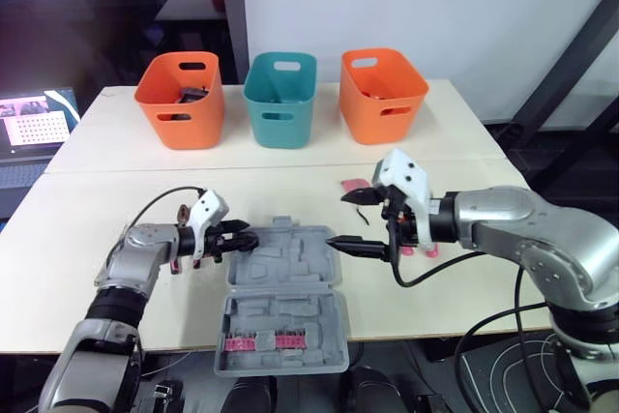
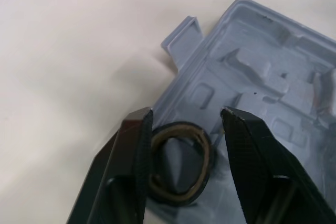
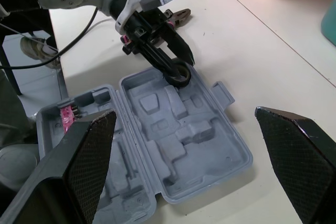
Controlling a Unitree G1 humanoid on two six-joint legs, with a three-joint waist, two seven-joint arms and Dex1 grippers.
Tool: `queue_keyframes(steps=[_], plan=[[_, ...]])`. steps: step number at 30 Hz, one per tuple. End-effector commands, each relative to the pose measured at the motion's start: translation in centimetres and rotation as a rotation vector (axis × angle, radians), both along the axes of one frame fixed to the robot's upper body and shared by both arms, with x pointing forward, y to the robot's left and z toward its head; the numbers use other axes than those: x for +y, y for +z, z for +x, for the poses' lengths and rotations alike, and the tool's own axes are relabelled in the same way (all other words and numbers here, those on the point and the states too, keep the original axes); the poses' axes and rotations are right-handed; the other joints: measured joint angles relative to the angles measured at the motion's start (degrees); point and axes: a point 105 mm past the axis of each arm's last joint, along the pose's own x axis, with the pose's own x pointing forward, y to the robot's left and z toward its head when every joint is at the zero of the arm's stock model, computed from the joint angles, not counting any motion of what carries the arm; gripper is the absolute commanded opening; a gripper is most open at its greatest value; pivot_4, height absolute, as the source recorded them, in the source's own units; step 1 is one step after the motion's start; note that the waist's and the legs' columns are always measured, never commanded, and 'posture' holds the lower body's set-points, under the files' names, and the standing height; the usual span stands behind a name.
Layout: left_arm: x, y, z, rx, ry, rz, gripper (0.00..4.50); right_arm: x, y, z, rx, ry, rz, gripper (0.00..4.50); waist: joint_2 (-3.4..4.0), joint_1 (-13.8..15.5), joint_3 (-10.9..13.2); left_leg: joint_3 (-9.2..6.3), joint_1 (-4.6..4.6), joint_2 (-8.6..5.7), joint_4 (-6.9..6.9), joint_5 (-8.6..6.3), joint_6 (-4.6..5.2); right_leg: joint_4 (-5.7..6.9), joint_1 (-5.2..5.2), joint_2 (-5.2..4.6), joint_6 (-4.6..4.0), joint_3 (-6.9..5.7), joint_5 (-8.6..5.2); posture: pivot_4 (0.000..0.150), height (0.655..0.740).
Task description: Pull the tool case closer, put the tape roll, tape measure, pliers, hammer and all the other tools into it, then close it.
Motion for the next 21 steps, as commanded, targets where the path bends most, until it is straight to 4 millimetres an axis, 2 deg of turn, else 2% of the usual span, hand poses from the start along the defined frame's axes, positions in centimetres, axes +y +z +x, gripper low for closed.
queue_keyframes(steps=[1,15,18,19,21], plan=[[0.1,1.7,0.5,-0.047,0.011,-0.043,0.34,0.1,1.0,-0.3,-0.052,0.010,0.003,4.50,0.00,0.0,0.0,0.00,0.00,0.00,0.00,0.00,0.00,0.00,0.00,0.00,0.00,0.00,0.00,0.150,0.7400],[0.6,0.7,0.2,-0.044,0.021,-0.018,0.34,0.3,0.9,-0.3,-0.049,0.015,0.003,4.50,0.00,0.0,0.0,0.00,0.00,0.00,0.00,0.00,0.00,-0.01,0.00,0.00,0.00,0.00,0.00,0.150,0.7400],[0.7,1.0,0.3,-0.045,0.038,-0.039,1.13,0.3,0.9,-0.3,-0.047,0.015,0.002,4.50,0.00,0.0,0.0,0.00,0.00,0.00,0.00,0.00,0.00,-0.01,0.00,0.00,0.00,0.00,0.00,0.150,0.7400],[0.9,1.0,0.5,-0.058,0.047,-0.020,1.56,0.3,0.9,-0.3,-0.046,0.016,0.002,4.50,0.00,0.0,0.0,0.00,0.00,0.00,0.00,0.00,0.00,-0.01,0.00,0.00,0.00,0.00,0.00,0.150,0.7400],[1.1,0.9,0.6,-0.031,0.068,-0.034,1.56,0.3,0.9,-0.3,-0.046,0.016,0.003,4.50,0.00,0.0,0.0,0.00,0.00,0.00,-0.01,0.00,0.00,-0.01,0.00,0.00,0.00,0.00,0.00,0.150,0.7400]])
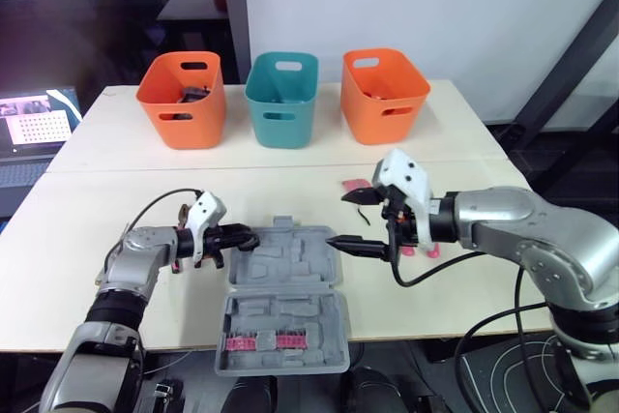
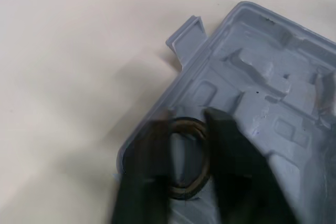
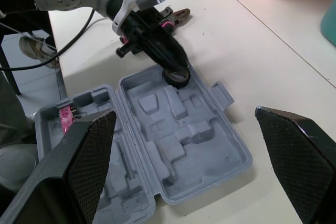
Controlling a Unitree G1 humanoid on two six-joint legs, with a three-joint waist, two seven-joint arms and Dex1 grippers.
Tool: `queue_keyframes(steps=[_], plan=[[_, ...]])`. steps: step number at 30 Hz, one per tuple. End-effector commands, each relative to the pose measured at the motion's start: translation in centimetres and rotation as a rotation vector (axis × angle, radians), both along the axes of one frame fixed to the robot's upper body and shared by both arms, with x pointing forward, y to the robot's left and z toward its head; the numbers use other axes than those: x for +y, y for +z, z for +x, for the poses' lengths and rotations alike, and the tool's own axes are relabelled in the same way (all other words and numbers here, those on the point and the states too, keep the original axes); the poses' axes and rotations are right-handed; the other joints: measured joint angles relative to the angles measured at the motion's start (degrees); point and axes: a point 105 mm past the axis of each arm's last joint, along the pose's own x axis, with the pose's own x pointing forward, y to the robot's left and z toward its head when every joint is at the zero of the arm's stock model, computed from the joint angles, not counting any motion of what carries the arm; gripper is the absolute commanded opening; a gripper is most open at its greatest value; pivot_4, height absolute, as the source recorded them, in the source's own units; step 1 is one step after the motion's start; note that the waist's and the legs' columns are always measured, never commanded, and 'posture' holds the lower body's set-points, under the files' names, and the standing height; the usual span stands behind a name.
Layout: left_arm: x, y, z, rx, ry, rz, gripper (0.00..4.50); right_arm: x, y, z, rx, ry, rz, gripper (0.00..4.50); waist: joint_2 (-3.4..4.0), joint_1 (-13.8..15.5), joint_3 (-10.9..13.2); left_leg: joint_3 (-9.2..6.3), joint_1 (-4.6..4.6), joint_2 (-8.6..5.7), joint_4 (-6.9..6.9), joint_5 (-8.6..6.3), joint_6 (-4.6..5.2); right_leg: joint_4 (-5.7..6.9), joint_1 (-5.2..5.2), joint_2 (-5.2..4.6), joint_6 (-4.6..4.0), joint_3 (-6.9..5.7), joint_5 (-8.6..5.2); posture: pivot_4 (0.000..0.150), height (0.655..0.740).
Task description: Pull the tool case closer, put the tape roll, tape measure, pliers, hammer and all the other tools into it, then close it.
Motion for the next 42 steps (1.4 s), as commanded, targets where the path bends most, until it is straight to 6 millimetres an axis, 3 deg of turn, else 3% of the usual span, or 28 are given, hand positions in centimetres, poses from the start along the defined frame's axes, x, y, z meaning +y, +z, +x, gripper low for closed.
queue_keyframes(steps=[1,11,21,31,34,37,42], plan=[[0.4,1.0,0.4,-0.014,0.025,-0.023,1.56,0.3,0.9,-0.4,-0.045,0.023,0.005,4.50,0.00,0.0,0.0,0.00,0.00,0.00,0.00,0.00,0.00,0.00,0.00,0.00,0.00,0.00,0.00,0.150,0.7400],[0.1,-0.2,-0.1,-0.023,0.008,0.023,1.56,0.3,0.9,-0.4,-0.041,0.023,0.005,4.50,0.00,0.0,0.0,0.00,0.00,0.00,-0.01,0.00,0.00,-0.01,0.00,0.00,0.00,0.00,0.00,0.150,0.7400],[0.1,-4.2,-0.9,0.020,-0.008,0.169,1.56,0.5,1.0,-0.3,-0.045,0.025,0.007,4.50,0.05,0.1,0.0,0.00,0.04,0.00,0.00,0.00,0.00,-0.01,0.05,0.00,0.00,0.00,0.00,0.150,0.7400],[0.8,-2.5,-0.5,-0.049,-0.014,0.185,1.56,0.6,0.9,-0.3,-0.040,0.030,0.009,4.50,0.06,-0.1,0.0,-0.01,0.12,0.03,0.00,0.00,0.00,-0.10,0.14,0.00,-0.01,0.00,0.00,0.150,0.7400],[1.2,0.0,0.3,-0.092,0.039,0.090,1.56,0.2,0.8,-0.5,-0.069,0.051,-0.001,4.50,0.05,-0.1,0.0,-0.01,0.10,0.05,-0.04,0.00,0.00,-0.10,0.10,0.02,-0.01,-0.01,0.01,0.150,0.7400],[2.4,2.7,0.8,-0.156,0.099,0.035,1.56,-1.6,0.0,-0.1,-0.055,-0.001,0.004,4.50,-0.04,0.0,0.0,-0.02,0.02,0.05,-0.06,0.00,0.00,-0.11,0.03,0.03,0.00,-0.01,0.01,0.150,0.7400],[5.4,4.6,-0.1,-0.214,0.167,0.059,3.82,-4.7,-1.6,1.0,-0.054,-0.151,0.057,4.50,-0.02,0.0,0.0,0.04,-0.02,0.04,-0.13,-0.01,0.00,-0.35,0.07,0.02,-0.01,-0.01,0.09,0.150,0.7400]])
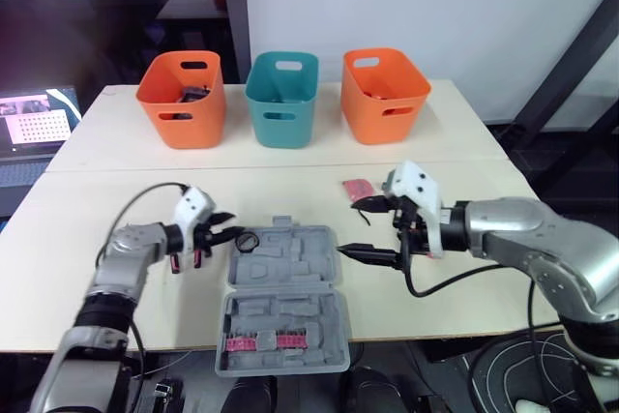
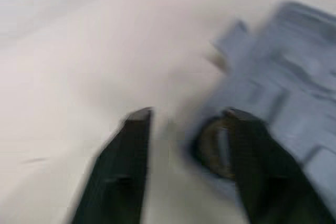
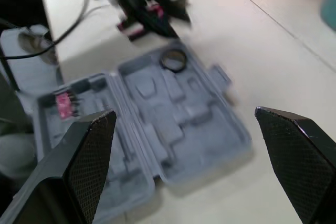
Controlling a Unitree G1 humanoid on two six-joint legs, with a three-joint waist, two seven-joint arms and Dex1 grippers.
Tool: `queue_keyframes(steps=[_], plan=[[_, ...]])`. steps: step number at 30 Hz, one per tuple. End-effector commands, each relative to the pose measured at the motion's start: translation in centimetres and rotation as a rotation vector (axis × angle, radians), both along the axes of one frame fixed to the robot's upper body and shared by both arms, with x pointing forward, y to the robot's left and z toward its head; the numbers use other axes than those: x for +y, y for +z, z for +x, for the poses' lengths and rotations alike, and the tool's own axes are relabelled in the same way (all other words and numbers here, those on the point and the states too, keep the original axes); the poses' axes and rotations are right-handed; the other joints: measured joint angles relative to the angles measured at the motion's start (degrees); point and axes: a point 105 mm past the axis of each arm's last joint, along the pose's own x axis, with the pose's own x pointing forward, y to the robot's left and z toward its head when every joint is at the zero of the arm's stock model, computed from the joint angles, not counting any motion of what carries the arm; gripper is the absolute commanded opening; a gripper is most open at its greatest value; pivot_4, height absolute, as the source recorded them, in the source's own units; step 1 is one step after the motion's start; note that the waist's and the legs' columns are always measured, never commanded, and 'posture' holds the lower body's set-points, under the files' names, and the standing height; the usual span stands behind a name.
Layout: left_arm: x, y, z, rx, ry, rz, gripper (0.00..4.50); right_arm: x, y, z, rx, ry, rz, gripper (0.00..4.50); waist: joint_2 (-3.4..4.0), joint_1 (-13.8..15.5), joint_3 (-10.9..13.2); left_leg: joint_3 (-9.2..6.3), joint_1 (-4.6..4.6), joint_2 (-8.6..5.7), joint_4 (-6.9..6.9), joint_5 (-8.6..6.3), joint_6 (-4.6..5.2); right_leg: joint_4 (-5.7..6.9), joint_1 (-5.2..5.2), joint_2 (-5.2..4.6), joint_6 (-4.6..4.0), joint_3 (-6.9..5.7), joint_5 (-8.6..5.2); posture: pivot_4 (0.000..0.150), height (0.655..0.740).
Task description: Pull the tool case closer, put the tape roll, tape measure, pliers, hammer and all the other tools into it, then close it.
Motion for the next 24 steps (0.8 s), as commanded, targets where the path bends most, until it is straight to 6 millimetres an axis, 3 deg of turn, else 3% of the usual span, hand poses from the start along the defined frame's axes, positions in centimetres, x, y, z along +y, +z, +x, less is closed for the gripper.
queue_keyframes(steps=[1,8,10,15,18,24], plan=[[2.7,2.0,-0.9,-0.068,0.065,0.000,4.34,-2.6,0.5,0.6,-0.086,-0.104,0.047,4.50,0.00,0.0,0.0,0.00,0.00,0.00,-0.04,0.00,0.00,-0.07,0.02,0.00,0.01,0.00,0.01,0.150,0.7400],[10.2,2.5,-4.5,-0.059,0.270,0.046,4.43,-9.6,-1.7,-0.8,-0.121,-0.340,0.042,4.50,0.01,0.1,0.0,0.02,0.01,0.01,-0.32,-0.01,0.00,-0.17,-0.05,0.00,0.02,0.00,-0.01,0.150,0.7400],[13.1,2.0,-6.0,-0.036,0.349,0.067,4.43,-11.8,-2.7,-1.7,-0.119,-0.411,0.032,4.50,0.05,0.3,0.0,0.03,0.02,0.02,-0.30,-0.01,0.00,-0.18,-0.05,0.00,0.03,0.00,-0.02,0.150,0.7400],[18.3,1.5,-8.8,0.003,0.531,0.030,4.43,-15.6,-4.1,-3.1,-0.121,-0.555,0.056,4.50,0.05,0.7,0.0,0.14,0.07,0.11,-0.27,-0.02,-0.02,-0.26,-0.03,-0.01,-0.08,0.01,-0.20,0.150,0.7400],[19.5,0.8,-9.6,0.036,0.574,0.013,4.43,-16.3,-4.1,-2.8,-0.131,-0.582,0.043,4.50,0.09,1.0,0.0,0.20,0.08,0.18,-0.22,-0.03,-0.04,-0.27,-0.05,-0.02,-0.14,0.01,-0.17,0.150,0.7400],[19.1,1.4,-9.5,0.019,0.549,0.006,4.43,-15.3,-3.5,-1.9,-0.140,-0.536,0.056,4.50,0.08,1.4,0.0,0.75,0.06,0.75,-0.23,-0.05,-0.08,-0.29,-0.18,0.01,-0.25,-0.05,-0.12,0.150,0.7400]])
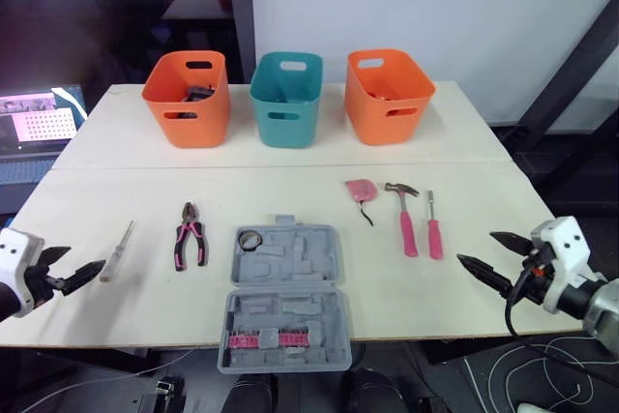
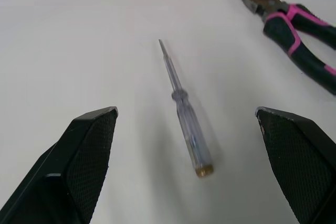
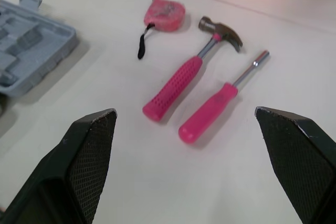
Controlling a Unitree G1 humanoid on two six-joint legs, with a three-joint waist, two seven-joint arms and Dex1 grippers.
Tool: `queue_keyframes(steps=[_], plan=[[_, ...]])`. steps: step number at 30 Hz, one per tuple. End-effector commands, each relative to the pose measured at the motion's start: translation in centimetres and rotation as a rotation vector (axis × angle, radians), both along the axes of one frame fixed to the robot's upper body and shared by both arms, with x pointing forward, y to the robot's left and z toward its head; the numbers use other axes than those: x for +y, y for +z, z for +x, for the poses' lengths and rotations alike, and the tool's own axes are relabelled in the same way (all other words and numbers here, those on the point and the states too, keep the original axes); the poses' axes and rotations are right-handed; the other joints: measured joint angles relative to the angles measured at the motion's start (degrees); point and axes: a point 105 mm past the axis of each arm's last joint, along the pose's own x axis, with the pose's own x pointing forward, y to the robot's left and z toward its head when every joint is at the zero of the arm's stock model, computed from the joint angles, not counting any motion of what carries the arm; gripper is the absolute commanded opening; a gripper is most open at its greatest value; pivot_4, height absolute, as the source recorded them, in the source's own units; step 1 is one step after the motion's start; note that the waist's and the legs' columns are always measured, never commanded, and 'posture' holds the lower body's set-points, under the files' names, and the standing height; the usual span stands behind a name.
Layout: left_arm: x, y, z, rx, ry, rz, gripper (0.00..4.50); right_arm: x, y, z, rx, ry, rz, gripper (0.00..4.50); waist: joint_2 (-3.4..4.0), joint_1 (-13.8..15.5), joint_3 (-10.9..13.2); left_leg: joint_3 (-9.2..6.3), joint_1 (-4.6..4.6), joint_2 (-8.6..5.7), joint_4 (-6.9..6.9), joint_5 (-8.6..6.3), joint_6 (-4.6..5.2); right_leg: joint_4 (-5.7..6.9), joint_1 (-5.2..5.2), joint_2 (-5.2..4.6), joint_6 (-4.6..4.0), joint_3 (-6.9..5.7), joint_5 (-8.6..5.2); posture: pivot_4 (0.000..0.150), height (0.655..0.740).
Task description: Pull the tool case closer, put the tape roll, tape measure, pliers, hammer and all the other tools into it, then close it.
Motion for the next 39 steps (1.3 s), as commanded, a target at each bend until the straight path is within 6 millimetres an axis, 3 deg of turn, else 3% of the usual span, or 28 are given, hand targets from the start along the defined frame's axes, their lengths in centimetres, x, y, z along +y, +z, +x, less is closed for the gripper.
queue_keyframes(steps=[1,4,9,16,20,28,35,39], plan=[[0.1,2.4,0.5,-0.079,-0.009,0.025,4.43,0.9,1.2,0.5,-0.038,0.049,-0.019,4.50,0.01,0.0,0.0,0.11,0.00,0.04,-0.03,0.01,0.01,0.00,-0.02,0.01,-0.05,0.00,0.03,0.150,0.7400],[-0.5,2.5,0.4,-0.087,-0.017,0.022,4.43,2.4,2.1,1.1,-0.041,0.116,-0.019,4.50,0.01,-0.1,0.0,0.26,-0.02,0.04,-0.10,0.01,0.02,-0.02,-0.08,0.02,-0.24,0.04,0.16,0.150,0.7400],[-2.0,1.9,-0.9,-0.074,0.005,0.005,4.43,7.8,4.8,2.0,-0.014,0.341,0.020,4.50,0.08,-1.3,0.0,0.57,0.02,0.11,-0.12,0.01,0.02,-0.03,-0.20,0.02,-0.23,0.28,0.18,0.150,0.7400],[-5.0,1.9,-4.5,-0.088,0.060,-0.042,4.43,14.7,8.1,1.9,0.030,0.665,0.038,4.50,-0.07,-1.2,0.1,0.55,0.00,0.27,-0.13,0.00,0.01,-0.04,-0.27,0.11,-0.26,0.28,0.16,0.150,0.7400],[-5.9,1.6,-6.6,-0.084,0.109,-0.055,4.43,16.9,9.2,1.8,0.038,0.773,0.028,4.50,-0.08,-1.1,0.1,0.61,-0.05,0.23,-0.13,0.00,0.00,-0.15,-0.30,0.06,-0.34,0.31,0.21,0.150,0.7400],[-5.7,0.8,-8.7,-0.058,0.167,-0.070,4.43,17.8,10.0,2.0,0.043,0.821,0.001,4.50,-0.09,0.0,0.1,0.60,-0.09,0.17,-0.12,-0.01,-0.01,-0.21,-0.34,0.12,-0.28,0.29,0.17,0.150,0.7400],[-6.8,1.3,-6.0,-0.080,0.075,-0.069,4.43,16.9,9.4,2.9,0.026,0.729,-0.038,4.50,-0.10,-0.1,0.1,0.61,-0.10,0.18,-0.08,-0.01,-0.01,-0.23,-0.32,0.14,-0.22,0.29,0.14,0.150,0.7400],[-9.9,3.1,-3.0,-0.062,-0.133,-0.059,4.43,14.8,7.2,4.4,0.038,0.562,-0.132,4.50,-0.15,0.2,0.0,0.58,-0.13,0.15,-0.08,-0.01,0.00,-0.22,-0.31,0.17,-0.40,0.29,0.25,0.150,0.7400]])
